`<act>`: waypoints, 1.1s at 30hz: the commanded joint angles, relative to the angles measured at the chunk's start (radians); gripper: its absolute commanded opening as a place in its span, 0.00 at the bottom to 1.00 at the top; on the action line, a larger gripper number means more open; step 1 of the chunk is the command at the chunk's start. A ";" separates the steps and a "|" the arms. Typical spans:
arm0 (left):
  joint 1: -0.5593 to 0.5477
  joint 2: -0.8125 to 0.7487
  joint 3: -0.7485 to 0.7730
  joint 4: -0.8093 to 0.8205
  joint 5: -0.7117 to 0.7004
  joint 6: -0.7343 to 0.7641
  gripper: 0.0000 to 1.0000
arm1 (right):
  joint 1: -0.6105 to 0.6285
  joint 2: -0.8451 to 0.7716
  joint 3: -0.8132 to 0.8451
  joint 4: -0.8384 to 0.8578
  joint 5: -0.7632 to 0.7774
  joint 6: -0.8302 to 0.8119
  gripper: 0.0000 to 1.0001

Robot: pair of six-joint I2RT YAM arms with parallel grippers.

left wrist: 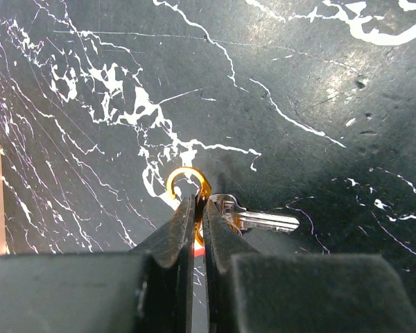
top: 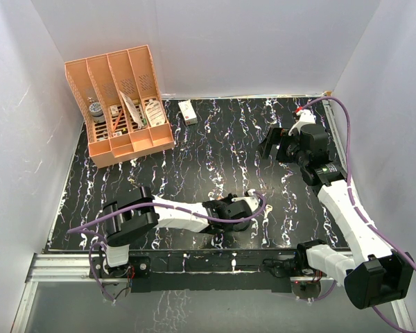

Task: Put the keys on the keyring

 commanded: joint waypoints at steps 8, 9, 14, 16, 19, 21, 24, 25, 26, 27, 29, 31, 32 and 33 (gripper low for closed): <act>0.001 0.007 0.038 -0.009 0.004 0.009 0.00 | 0.004 -0.007 -0.005 0.031 0.019 -0.008 0.98; 0.001 0.009 0.039 -0.011 0.004 0.008 0.00 | 0.004 -0.008 -0.005 0.031 0.019 -0.008 0.98; 0.002 0.017 0.042 -0.018 0.001 0.008 0.00 | 0.004 -0.007 -0.003 0.031 0.019 -0.009 0.98; 0.001 0.015 0.041 -0.014 0.000 0.009 0.00 | 0.004 -0.007 -0.005 0.031 0.019 -0.009 0.98; 0.003 0.010 0.038 -0.002 -0.005 0.010 0.00 | 0.004 -0.007 -0.005 0.030 0.020 -0.011 0.98; 0.003 0.000 0.034 0.011 -0.008 0.010 0.00 | 0.004 -0.008 -0.007 0.031 0.022 -0.011 0.98; 0.003 -0.025 0.018 0.051 -0.014 0.007 0.00 | 0.004 -0.007 -0.009 0.032 0.023 -0.011 0.98; 0.001 -0.039 0.010 0.068 -0.015 0.005 0.00 | 0.004 -0.008 -0.011 0.032 0.024 -0.012 0.98; 0.002 -0.053 0.000 0.087 -0.014 0.002 0.00 | 0.004 -0.008 -0.011 0.031 0.026 -0.011 0.98; 0.003 -0.067 -0.010 0.104 -0.014 0.000 0.00 | 0.004 -0.006 -0.011 0.030 0.028 -0.012 0.98; 0.006 -0.098 -0.031 0.135 -0.010 -0.013 0.00 | 0.004 -0.008 -0.011 0.029 0.030 -0.012 0.98; 0.012 -0.129 -0.049 0.163 -0.013 -0.019 0.00 | 0.004 -0.009 -0.010 0.029 0.037 -0.013 0.98; 0.012 -0.139 -0.055 0.172 -0.018 -0.025 0.00 | 0.004 -0.010 -0.009 0.030 0.041 -0.012 0.98; 0.014 -0.152 -0.062 0.181 -0.027 -0.029 0.00 | 0.004 -0.012 -0.009 0.030 0.045 -0.013 0.98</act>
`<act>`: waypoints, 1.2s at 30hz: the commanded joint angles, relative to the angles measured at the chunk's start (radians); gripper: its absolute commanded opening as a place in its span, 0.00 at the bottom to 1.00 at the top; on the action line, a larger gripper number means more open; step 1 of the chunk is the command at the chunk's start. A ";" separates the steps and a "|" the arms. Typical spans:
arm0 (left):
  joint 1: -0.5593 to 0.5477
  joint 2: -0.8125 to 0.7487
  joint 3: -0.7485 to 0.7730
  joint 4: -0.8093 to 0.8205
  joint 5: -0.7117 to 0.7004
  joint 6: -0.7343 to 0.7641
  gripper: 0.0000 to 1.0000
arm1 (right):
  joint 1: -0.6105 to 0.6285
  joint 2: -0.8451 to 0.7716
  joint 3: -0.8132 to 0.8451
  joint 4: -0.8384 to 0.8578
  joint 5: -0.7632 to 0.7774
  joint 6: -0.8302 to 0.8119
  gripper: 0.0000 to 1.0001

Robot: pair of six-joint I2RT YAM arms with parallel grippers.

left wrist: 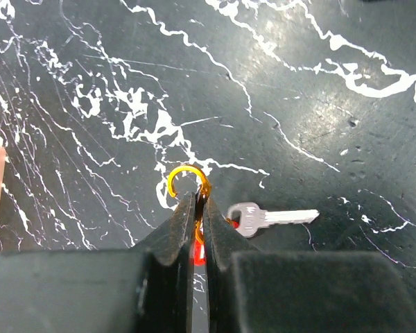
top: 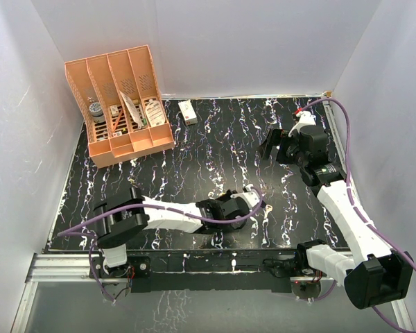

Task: Put the keys on the keyring

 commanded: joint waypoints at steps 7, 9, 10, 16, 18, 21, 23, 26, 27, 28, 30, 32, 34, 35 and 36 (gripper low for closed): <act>0.038 -0.221 -0.086 0.150 -0.143 -0.057 0.00 | 0.004 -0.020 0.007 0.034 0.054 -0.004 0.98; 0.058 -0.280 -0.090 0.156 -0.172 -0.060 0.00 | 0.004 -0.019 0.009 0.036 0.056 -0.003 0.98; 0.069 -0.321 -0.088 0.163 -0.179 -0.058 0.00 | 0.004 -0.017 0.009 0.038 0.053 -0.001 0.98; 0.151 -0.435 0.008 0.140 -0.154 0.001 0.00 | 0.004 0.004 0.002 0.049 0.029 0.009 0.98; 0.166 -0.435 0.062 0.118 -0.147 0.024 0.00 | 0.004 0.012 -0.008 0.055 0.011 0.010 0.98; 0.189 -0.435 0.131 0.100 -0.137 0.027 0.00 | 0.004 0.023 -0.018 0.054 -0.014 0.006 0.98; 0.211 -0.435 0.161 0.096 -0.099 -0.001 0.00 | 0.004 0.027 -0.021 0.048 -0.033 0.001 0.98; 0.247 -0.436 0.212 0.064 -0.054 -0.060 0.00 | 0.004 0.018 -0.042 0.036 -0.030 -0.001 0.97; 0.252 -0.434 0.226 0.056 -0.054 -0.070 0.00 | 0.003 0.016 -0.050 0.030 -0.027 0.000 0.96; 0.254 -0.429 0.240 0.050 -0.060 -0.078 0.00 | 0.004 0.014 -0.059 0.025 -0.026 0.003 0.96; 0.268 -0.417 0.263 0.038 -0.053 -0.103 0.00 | 0.005 0.023 -0.079 0.008 -0.040 0.020 0.93; 0.291 -0.408 0.281 0.030 -0.024 -0.145 0.00 | 0.009 0.042 -0.096 -0.020 -0.046 0.040 0.88; 0.310 -0.403 0.290 0.022 0.015 -0.188 0.00 | 0.015 0.061 -0.110 -0.052 -0.039 0.058 0.85; 0.317 -0.404 0.291 0.015 0.040 -0.209 0.00 | 0.016 0.065 -0.118 -0.066 -0.033 0.069 0.84; 0.321 -0.405 0.286 0.011 0.065 -0.222 0.00 | 0.018 0.066 -0.126 -0.079 -0.028 0.079 0.82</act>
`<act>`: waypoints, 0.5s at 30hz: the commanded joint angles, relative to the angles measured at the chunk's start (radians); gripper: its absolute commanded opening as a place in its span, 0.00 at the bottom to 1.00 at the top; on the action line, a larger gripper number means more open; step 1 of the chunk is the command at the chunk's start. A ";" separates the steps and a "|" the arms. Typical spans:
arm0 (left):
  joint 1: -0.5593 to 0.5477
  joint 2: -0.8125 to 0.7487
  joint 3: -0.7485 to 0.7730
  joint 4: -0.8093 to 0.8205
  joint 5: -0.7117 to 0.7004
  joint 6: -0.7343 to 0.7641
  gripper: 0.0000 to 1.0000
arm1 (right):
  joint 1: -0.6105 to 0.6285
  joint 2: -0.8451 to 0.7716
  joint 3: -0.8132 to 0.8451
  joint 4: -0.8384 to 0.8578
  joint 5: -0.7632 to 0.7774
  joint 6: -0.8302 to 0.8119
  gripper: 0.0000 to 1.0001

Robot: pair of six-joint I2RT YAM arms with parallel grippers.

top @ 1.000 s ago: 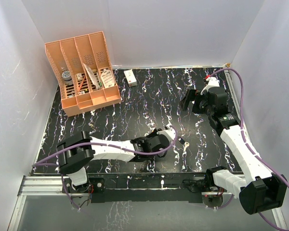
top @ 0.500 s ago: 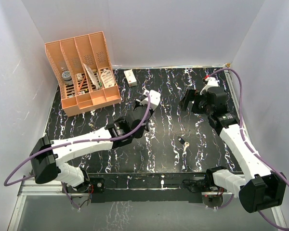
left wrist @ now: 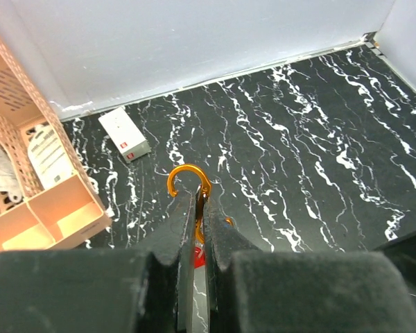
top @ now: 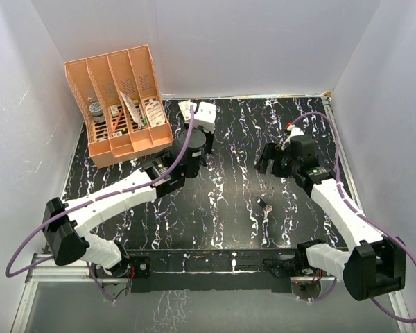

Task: Put the keys on the keyring

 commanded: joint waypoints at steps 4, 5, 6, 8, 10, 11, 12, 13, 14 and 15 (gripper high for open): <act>0.050 -0.001 0.023 -0.055 0.153 -0.130 0.00 | 0.028 -0.029 -0.080 -0.091 0.030 0.088 0.77; 0.062 -0.001 0.021 -0.058 0.177 -0.139 0.00 | 0.036 -0.052 -0.099 -0.100 0.043 0.108 0.76; 0.074 -0.003 0.020 -0.061 0.199 -0.153 0.00 | 0.046 -0.066 -0.111 -0.105 0.051 0.126 0.75; 0.091 -0.009 0.007 -0.048 0.243 -0.169 0.00 | 0.074 -0.086 -0.121 -0.121 0.066 0.170 0.72; 0.105 -0.013 -0.003 -0.042 0.264 -0.180 0.00 | 0.097 -0.093 -0.125 -0.142 0.088 0.207 0.70; 0.109 -0.014 -0.005 -0.042 0.270 -0.181 0.00 | 0.108 -0.095 -0.130 -0.150 0.103 0.223 0.69; 0.113 -0.013 -0.007 -0.042 0.275 -0.182 0.00 | 0.117 -0.096 -0.134 -0.157 0.114 0.237 0.69; 0.115 -0.011 -0.007 -0.044 0.279 -0.182 0.00 | 0.126 -0.095 -0.140 -0.162 0.121 0.251 0.69; 0.117 -0.009 -0.006 -0.047 0.284 -0.181 0.00 | 0.134 -0.095 -0.147 -0.163 0.130 0.264 0.69; 0.118 -0.007 -0.005 -0.049 0.287 -0.181 0.00 | 0.143 -0.094 -0.153 -0.166 0.136 0.280 0.69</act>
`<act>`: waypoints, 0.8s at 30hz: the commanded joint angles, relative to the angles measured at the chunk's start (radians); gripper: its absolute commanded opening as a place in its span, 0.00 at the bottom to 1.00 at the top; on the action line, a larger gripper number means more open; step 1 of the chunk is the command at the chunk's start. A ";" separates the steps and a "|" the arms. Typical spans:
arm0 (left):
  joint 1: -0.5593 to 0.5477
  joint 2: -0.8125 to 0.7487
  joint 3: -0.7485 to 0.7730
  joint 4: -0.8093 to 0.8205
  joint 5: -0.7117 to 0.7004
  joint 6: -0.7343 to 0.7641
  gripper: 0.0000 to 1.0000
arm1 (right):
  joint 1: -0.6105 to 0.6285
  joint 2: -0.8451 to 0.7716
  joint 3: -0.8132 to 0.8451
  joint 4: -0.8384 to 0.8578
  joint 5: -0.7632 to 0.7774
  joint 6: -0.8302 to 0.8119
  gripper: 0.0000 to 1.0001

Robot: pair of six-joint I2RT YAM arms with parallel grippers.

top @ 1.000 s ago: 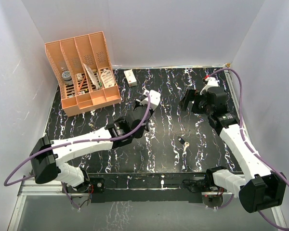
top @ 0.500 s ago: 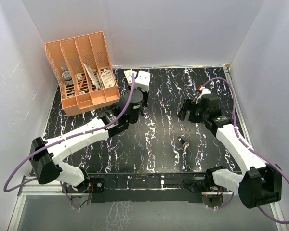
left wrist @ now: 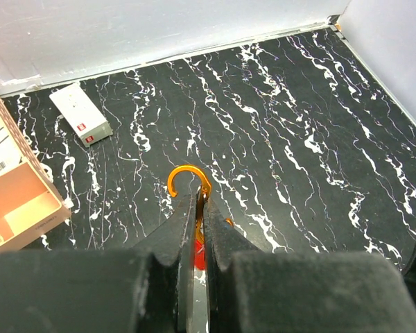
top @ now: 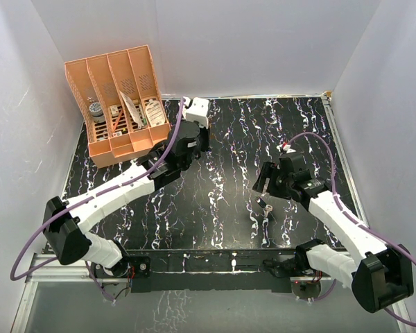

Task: Put the keys on the keyring

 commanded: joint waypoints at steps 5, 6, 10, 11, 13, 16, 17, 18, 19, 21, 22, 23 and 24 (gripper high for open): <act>0.018 -0.016 -0.009 0.014 0.079 -0.021 0.00 | 0.058 0.007 -0.045 0.001 0.096 0.151 0.70; 0.020 -0.018 -0.009 0.013 0.084 -0.020 0.00 | 0.060 0.018 -0.049 0.002 0.101 0.157 0.72; 0.030 -0.024 -0.012 0.007 0.090 -0.014 0.00 | 0.072 0.046 -0.060 0.006 0.121 0.186 0.74; 0.034 -0.027 -0.014 0.007 0.095 -0.015 0.00 | 0.073 0.049 -0.063 0.010 0.123 0.195 0.75; 0.046 -0.032 -0.019 0.007 0.109 -0.021 0.00 | 0.074 0.058 -0.069 0.014 0.128 0.206 0.77; 0.065 -0.039 -0.031 0.019 0.137 -0.037 0.00 | 0.074 0.071 -0.078 0.021 0.132 0.223 0.81; 0.071 -0.042 -0.032 0.020 0.146 -0.043 0.00 | 0.075 0.075 -0.083 0.024 0.131 0.227 0.81; 0.077 -0.043 -0.034 0.021 0.153 -0.047 0.00 | 0.075 0.078 -0.085 0.025 0.131 0.231 0.82; 0.081 -0.043 -0.036 0.023 0.159 -0.049 0.00 | 0.075 0.080 -0.088 0.027 0.134 0.235 0.82; 0.088 -0.043 -0.038 0.026 0.168 -0.050 0.00 | 0.075 0.083 -0.090 0.029 0.137 0.238 0.83; 0.092 -0.042 -0.039 0.029 0.172 -0.051 0.00 | 0.075 0.085 -0.089 0.031 0.139 0.237 0.83; 0.096 -0.040 -0.040 0.031 0.176 -0.052 0.00 | 0.074 0.087 -0.090 0.033 0.138 0.238 0.83; 0.100 -0.038 -0.041 0.032 0.181 -0.054 0.00 | 0.075 0.091 -0.091 0.036 0.138 0.240 0.83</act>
